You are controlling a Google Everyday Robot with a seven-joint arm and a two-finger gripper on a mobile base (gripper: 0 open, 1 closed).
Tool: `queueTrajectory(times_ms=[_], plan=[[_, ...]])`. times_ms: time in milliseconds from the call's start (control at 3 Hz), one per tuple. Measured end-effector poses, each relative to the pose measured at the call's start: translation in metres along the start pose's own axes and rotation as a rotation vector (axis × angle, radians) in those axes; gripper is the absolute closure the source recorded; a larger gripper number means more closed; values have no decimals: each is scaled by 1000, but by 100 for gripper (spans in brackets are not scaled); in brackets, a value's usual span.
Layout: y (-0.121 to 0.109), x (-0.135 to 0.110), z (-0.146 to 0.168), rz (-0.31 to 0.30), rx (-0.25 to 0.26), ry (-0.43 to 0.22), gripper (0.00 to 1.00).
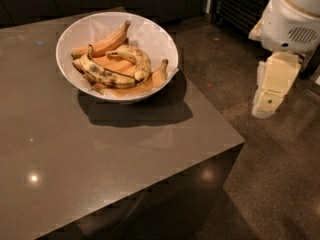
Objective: Pick banana from white bowl
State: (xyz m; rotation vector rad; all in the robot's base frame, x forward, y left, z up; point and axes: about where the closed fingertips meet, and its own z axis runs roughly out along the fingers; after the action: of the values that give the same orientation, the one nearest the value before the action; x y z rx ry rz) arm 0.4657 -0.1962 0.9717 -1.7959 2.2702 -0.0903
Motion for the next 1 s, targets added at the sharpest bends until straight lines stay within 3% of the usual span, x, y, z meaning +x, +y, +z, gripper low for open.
queueTrajectory(times_ms=[333, 667, 1000], plan=[[-3, -3, 1, -2, 12, -9, 0], [-10, -13, 0, 34, 7, -61, 0], [-22, -44, -10, 104, -28, -145, 0]])
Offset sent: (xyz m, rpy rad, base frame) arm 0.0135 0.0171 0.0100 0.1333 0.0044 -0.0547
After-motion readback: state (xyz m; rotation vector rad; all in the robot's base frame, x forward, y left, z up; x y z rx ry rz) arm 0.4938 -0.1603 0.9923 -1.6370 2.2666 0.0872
